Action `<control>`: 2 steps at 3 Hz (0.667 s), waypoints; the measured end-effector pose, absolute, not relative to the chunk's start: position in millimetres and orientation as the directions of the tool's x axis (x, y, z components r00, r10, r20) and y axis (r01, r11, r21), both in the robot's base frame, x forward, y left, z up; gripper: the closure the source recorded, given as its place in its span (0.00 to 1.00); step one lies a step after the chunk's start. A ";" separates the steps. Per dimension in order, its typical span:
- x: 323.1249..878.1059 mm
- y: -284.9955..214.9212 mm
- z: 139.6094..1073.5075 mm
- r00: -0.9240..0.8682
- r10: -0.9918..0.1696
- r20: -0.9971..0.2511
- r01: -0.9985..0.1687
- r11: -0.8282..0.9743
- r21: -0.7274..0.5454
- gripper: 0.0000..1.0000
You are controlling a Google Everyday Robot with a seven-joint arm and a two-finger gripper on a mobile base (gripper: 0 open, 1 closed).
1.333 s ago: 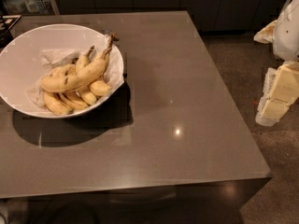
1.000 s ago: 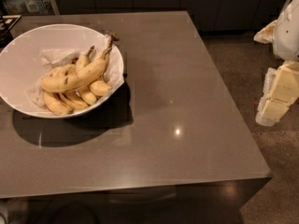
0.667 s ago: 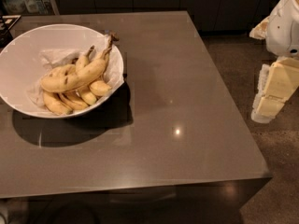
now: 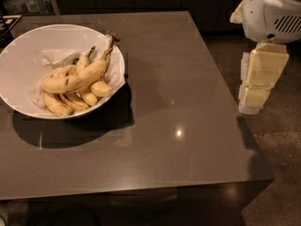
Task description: Pick banana from white bowl
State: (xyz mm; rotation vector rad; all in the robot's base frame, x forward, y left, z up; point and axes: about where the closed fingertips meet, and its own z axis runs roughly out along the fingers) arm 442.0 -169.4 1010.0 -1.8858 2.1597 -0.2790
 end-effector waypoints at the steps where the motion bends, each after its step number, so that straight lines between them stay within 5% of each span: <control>1: 443.2 -166.0 1017.1 -0.117 -0.990 -0.076 -0.931 0.136 -0.338 0.00; 2: 446.6 -144.0 1020.7 -0.089 -0.994 -0.071 -0.920 0.109 -0.375 0.00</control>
Offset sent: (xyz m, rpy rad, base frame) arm 0.0102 0.0478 -0.0029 -0.0286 -0.0557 0.0568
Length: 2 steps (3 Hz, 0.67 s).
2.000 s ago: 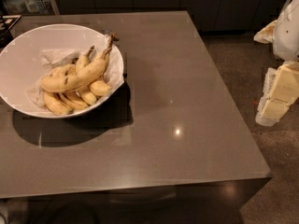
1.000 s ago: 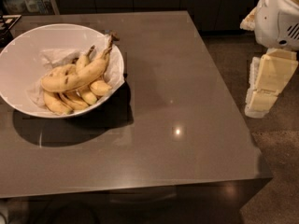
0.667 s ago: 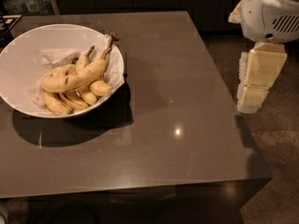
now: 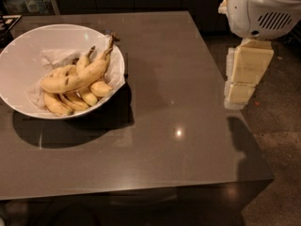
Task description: Pick banana from white bowl
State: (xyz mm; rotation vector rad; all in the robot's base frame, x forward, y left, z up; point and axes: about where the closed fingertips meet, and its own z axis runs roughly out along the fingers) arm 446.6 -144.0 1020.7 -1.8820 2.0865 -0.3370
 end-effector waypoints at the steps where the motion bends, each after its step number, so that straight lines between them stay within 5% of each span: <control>1: 453.5 -87.0 1024.8 -0.003 -0.999 -0.041 -0.920 0.019 -0.392 0.00; 2: 460.5 -33.9 1015.9 0.070 -0.997 0.011 -0.923 -0.069 -0.379 0.00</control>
Offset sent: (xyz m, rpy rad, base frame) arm 0.0247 0.1616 -0.0366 -0.1802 0.0922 0.2283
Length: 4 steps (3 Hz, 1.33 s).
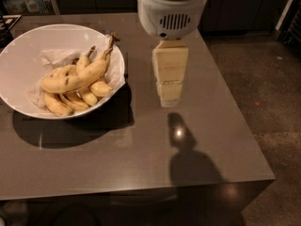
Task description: Pick banana from white bowl
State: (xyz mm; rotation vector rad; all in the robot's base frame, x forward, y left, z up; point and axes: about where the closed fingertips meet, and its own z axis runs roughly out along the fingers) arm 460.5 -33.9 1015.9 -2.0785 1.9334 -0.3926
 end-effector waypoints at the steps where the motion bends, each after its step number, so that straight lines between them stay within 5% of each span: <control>1: 459.1 -27.4 1025.7 0.083 -0.997 -0.002 -0.910 -0.075 -0.409 0.00; 4: 500.6 63.1 1018.5 0.173 -0.984 -0.035 -0.915 -0.148 -0.374 0.00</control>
Offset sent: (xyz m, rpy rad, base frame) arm 0.0231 0.0509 -0.0032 0.0360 -0.0026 0.0341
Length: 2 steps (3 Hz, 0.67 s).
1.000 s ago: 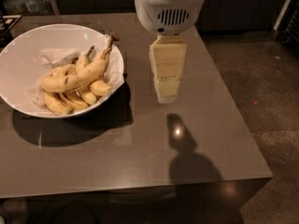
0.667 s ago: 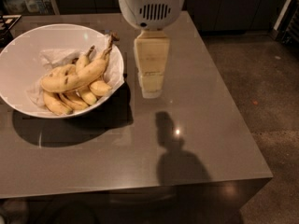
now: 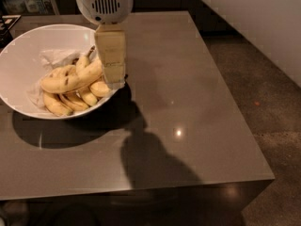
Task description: Pick banana from white bowl
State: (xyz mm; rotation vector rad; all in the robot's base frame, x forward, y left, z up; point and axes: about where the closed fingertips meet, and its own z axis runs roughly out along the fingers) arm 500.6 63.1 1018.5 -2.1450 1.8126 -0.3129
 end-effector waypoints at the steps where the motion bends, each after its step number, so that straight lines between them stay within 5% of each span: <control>1: 502.9 70.9 1022.8 0.186 -0.981 -0.054 -0.906 -0.150 -0.397 0.00; 2: 509.1 83.3 1018.8 0.203 -0.976 -0.075 -0.903 -0.157 -0.401 0.00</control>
Offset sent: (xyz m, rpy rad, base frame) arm 0.0158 0.0253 -0.0209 0.0238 0.0326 0.0345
